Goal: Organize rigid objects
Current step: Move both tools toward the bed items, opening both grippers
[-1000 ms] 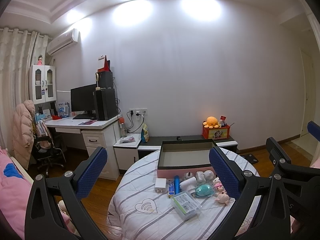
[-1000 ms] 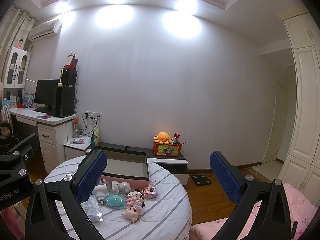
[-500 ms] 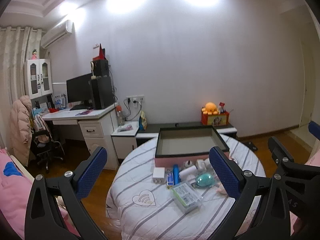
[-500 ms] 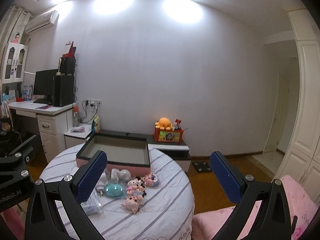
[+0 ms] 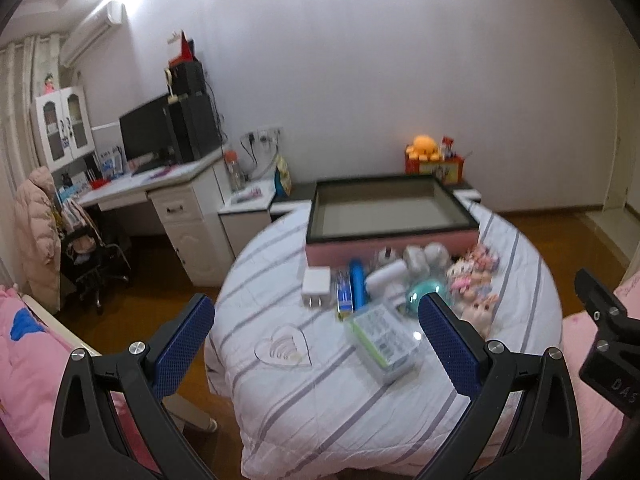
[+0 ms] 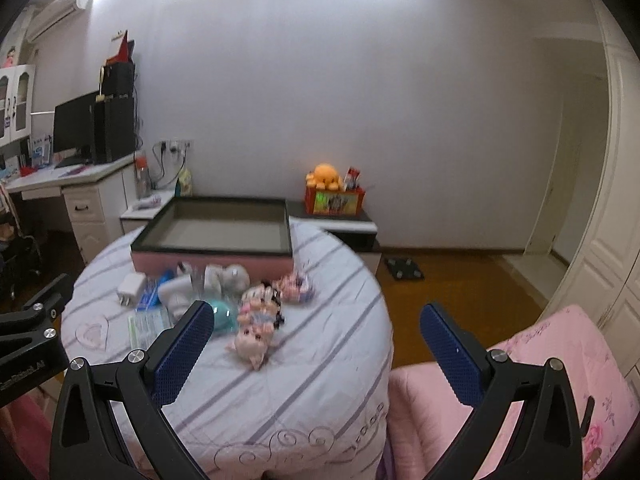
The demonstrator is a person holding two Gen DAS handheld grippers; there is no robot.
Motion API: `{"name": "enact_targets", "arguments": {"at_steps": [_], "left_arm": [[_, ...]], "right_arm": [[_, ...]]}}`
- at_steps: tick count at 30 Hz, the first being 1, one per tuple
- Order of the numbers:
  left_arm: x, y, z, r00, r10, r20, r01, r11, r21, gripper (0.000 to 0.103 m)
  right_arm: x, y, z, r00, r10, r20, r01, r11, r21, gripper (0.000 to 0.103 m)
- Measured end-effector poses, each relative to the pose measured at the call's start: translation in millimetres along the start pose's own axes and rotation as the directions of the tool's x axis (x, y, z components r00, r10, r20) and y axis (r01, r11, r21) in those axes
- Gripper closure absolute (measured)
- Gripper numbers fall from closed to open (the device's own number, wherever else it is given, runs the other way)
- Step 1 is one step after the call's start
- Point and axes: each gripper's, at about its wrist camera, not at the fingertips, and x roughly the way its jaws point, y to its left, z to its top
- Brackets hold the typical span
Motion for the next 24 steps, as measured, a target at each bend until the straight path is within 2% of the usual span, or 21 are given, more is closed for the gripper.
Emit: {"name": "enact_targets", "arguments": {"at_steps": [9, 13, 18, 24], "left_arm": [[48, -9, -32, 0.989, -0.022, -0.149, 0.024, 1.000, 0.013, 0.000], [58, -13, -36, 0.984, -0.021, -0.176, 0.025, 0.999, 0.021, 0.000], [59, -17, -31, 0.984, -0.022, -0.175, 0.029, 0.999, 0.036, 0.000], [68, -22, -23, 0.974, -0.089, -0.206, 0.093, 0.996, 0.012, 0.000]], "right_arm": [[39, 8, -30, 0.988, 0.042, -0.148, -0.044, 0.999, -0.008, 0.000], [52, 10, -38, 0.980, 0.049, -0.191, -0.052, 0.999, -0.011, 0.000], [60, 7, -36, 0.978, 0.055, -0.202, -0.057, 0.998, -0.005, 0.000], [74, 7, -32, 0.972, 0.078, -0.222, -0.080, 0.997, -0.004, 0.000]]}}
